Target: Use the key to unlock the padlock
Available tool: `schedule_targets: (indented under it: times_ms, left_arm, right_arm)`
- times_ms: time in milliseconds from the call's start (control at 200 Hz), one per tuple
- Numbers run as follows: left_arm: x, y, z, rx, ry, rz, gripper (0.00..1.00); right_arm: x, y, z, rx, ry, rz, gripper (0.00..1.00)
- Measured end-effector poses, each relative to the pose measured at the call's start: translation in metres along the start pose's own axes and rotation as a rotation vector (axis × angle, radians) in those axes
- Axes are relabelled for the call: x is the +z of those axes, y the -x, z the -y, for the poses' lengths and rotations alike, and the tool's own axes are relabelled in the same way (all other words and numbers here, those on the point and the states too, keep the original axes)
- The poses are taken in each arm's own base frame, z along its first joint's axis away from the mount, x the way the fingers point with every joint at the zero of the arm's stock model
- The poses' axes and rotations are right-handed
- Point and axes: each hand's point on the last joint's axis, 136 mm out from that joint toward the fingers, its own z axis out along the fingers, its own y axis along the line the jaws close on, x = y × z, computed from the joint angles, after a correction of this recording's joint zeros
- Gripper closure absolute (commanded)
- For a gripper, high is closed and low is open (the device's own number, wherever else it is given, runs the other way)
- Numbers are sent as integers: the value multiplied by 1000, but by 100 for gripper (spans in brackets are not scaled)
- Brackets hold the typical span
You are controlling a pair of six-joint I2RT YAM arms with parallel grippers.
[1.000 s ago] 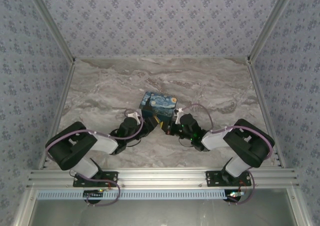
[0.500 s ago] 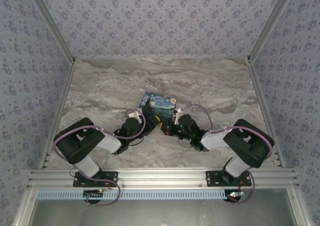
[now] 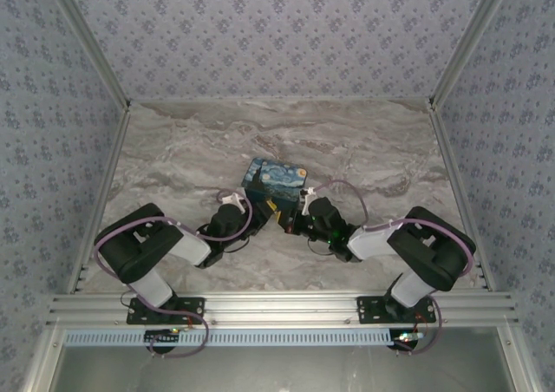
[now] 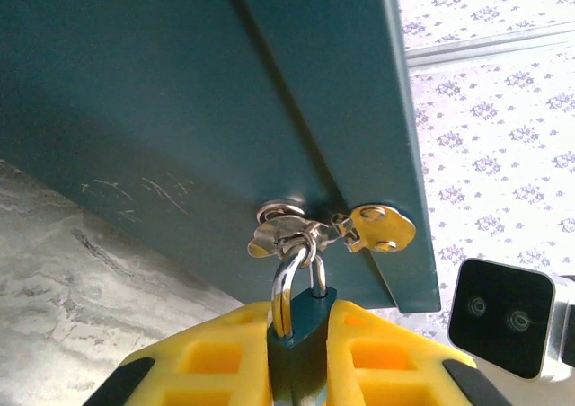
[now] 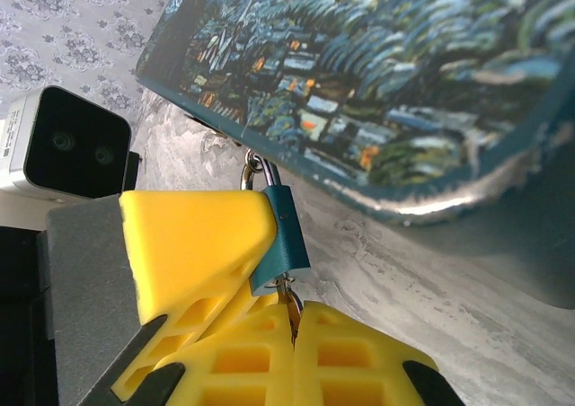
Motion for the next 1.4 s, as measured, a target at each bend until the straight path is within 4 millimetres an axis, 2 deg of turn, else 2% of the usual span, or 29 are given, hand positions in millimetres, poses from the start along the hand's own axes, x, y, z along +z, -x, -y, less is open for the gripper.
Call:
schedule_targets:
  times_ms: [35, 95, 375, 530, 670, 824, 954, 1144, 1399]
  left_arm:
    - [0, 0, 0, 0, 0, 0, 95]
    - [0, 0, 0, 0, 0, 0, 95]
    - [0, 0, 0, 0, 4, -1, 96]
    - [1, -1, -5, 0, 31, -7, 97]
    - [4, -1, 0, -4, 29, -10, 97]
    - [6, -2, 4, -16, 22, -21, 97]
    - [7, -3, 4, -32, 26, -29, 98]
    - [6, -4, -1, -48, 48, -33, 99]
    - [4, -3, 3, -57, 52, -33, 100]
  right_arm:
    - [0, 0, 0, 0, 0, 0, 94]
    - [0, 0, 0, 0, -1, 0, 82]
    - [-8, 5, -8, -48, 10, 10, 55]
    - [-24, 14, -15, -139, -11, 32, 41]
    - [-46, 24, -18, -275, -56, 63, 27]
    - [-69, 32, -19, -511, -109, 95, 24]
    - [-80, 25, -19, -766, -155, 81, 23]
    - [-84, 12, -13, -1113, -231, 58, 22]
    - [-78, 0, -5, -1462, -328, 46, 20]
